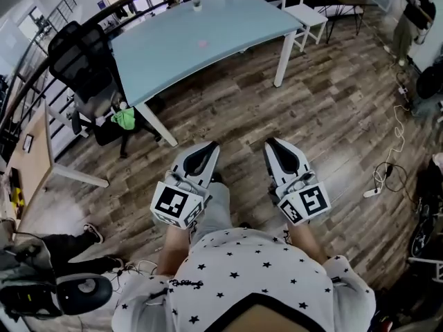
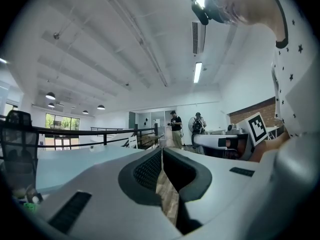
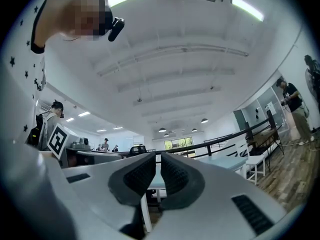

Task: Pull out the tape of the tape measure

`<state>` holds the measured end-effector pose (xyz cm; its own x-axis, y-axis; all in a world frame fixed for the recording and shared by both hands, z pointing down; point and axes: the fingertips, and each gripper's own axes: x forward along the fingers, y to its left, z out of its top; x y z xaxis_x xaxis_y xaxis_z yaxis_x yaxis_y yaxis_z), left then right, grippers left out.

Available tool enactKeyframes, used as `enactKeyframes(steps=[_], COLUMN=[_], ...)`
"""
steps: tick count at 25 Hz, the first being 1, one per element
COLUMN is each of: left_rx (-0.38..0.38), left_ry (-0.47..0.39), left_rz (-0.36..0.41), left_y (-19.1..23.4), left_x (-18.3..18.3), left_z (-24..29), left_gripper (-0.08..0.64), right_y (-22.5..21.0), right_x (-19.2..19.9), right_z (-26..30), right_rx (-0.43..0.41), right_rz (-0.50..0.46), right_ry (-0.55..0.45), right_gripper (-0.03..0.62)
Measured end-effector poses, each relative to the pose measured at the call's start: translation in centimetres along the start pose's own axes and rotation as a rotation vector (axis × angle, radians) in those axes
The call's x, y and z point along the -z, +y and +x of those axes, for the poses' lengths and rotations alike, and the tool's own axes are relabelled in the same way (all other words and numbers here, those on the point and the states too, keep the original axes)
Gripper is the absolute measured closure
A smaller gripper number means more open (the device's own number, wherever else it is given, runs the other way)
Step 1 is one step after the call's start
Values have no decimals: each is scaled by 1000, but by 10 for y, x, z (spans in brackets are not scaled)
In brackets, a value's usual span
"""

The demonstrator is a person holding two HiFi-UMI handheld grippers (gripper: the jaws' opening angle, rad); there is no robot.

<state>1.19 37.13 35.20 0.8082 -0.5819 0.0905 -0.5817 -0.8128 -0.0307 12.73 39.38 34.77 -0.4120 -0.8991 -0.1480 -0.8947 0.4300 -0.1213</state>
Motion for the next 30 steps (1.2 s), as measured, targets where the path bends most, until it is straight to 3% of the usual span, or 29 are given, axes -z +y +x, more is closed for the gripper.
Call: enactKeyframes(steps=[12, 30], left_rx=[76, -23], left_ry=[-29, -8], left_rz=[-10, -42], left_y=[80, 295], left_x=[7, 3], left_z=[64, 105], left_gripper=[526, 526], right_y=[-44, -67], right_x=[13, 29], right_z=[77, 292], right_rx=[85, 25], right_rz=[-16, -9], right_ry=[19, 73], right_gripper=[557, 540])
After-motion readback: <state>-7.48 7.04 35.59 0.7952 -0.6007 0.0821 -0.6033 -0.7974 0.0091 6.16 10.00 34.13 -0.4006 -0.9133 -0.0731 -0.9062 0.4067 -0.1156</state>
